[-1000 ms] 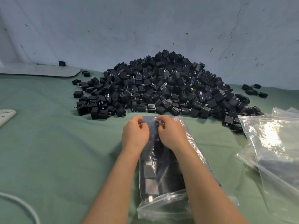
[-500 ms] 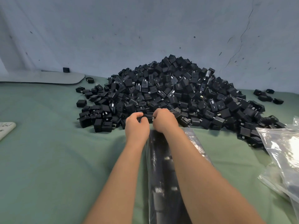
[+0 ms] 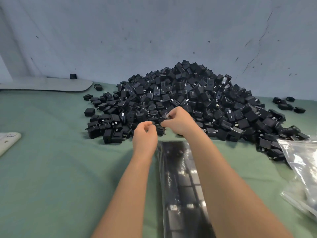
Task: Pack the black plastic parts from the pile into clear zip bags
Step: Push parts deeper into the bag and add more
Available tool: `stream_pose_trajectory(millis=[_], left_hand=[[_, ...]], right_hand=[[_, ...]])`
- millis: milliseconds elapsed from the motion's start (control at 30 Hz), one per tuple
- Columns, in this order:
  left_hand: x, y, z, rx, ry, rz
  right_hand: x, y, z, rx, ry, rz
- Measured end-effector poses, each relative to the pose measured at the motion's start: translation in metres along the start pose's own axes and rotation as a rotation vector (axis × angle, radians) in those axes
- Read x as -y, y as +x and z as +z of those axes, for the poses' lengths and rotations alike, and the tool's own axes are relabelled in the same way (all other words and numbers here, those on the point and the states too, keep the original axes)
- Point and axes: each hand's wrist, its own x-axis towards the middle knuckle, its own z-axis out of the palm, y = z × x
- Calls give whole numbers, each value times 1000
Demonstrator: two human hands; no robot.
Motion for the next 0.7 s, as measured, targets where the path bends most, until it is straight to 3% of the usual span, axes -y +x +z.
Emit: stream_pose_trajectory(millis=[133, 233, 333, 433, 600, 700], left_hand=[[-15, -29, -9, 174, -197, -70], [-19, -54, -16, 236, -270, -111], [-15, -80, -23, 266, -181, -84], [-13, -102, -29, 319, -91, -43], [-18, -128, -33, 412, 41, 13], [-21, -144, -34, 388, 202, 88]], right_hand=[[9, -59, -18, 69, 245, -126], [1, -103, -19, 34, 211, -165], [-12, -148, -22, -45, 137, -226], [-23, -187, -27, 2, 76, -327], [-29, -225, -40, 75, -26, -338], [-33, -244, -46, 28, -14, -324]])
